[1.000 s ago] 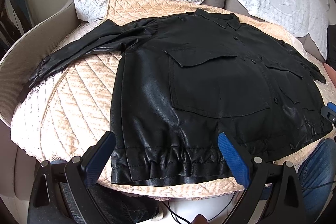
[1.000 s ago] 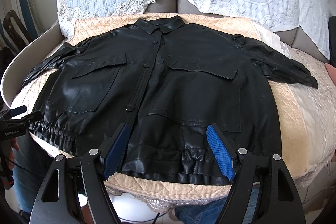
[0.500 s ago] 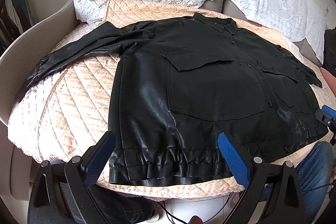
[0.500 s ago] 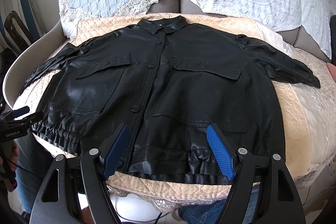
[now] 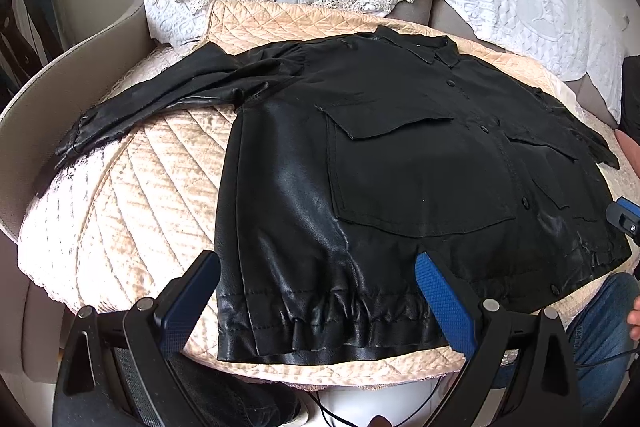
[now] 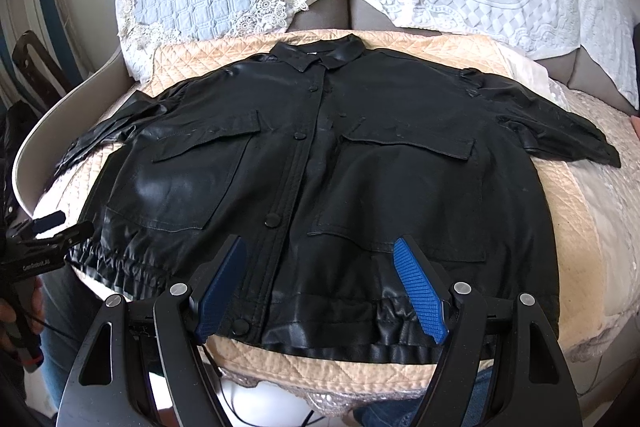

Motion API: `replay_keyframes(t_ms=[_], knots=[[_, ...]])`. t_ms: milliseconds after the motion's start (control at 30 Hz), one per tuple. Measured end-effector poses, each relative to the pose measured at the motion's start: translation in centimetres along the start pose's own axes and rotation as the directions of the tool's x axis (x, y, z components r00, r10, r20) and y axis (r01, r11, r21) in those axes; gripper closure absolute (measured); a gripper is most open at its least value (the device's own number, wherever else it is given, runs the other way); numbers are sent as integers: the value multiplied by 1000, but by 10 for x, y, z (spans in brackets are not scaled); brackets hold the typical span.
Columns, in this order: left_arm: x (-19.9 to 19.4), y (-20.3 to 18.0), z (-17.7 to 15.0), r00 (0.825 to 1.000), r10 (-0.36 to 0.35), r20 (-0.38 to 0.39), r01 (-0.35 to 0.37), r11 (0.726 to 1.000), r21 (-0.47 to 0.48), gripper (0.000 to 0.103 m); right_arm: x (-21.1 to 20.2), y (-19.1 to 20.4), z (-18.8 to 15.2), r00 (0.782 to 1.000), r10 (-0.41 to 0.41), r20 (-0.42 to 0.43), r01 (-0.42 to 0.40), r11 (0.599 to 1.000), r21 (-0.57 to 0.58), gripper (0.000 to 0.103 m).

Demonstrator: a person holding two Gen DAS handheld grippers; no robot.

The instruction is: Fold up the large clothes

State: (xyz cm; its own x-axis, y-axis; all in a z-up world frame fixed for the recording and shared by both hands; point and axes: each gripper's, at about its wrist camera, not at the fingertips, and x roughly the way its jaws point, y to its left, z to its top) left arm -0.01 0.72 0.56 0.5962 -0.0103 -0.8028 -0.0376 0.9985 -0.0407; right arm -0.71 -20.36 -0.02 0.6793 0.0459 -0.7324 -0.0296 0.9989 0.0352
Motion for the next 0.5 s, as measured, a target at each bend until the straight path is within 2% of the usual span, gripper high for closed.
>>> replay_keyframes(t_ms=[333, 500], knots=[[8, 10, 3, 1000, -9, -6, 9, 999, -31, 4, 13, 11, 3, 999, 12, -42, -13, 1000, -28, 26], [16, 19, 10, 1000, 2, -14, -2, 999, -32, 4, 24, 19, 14, 996, 68, -65, -68, 998, 7, 26]])
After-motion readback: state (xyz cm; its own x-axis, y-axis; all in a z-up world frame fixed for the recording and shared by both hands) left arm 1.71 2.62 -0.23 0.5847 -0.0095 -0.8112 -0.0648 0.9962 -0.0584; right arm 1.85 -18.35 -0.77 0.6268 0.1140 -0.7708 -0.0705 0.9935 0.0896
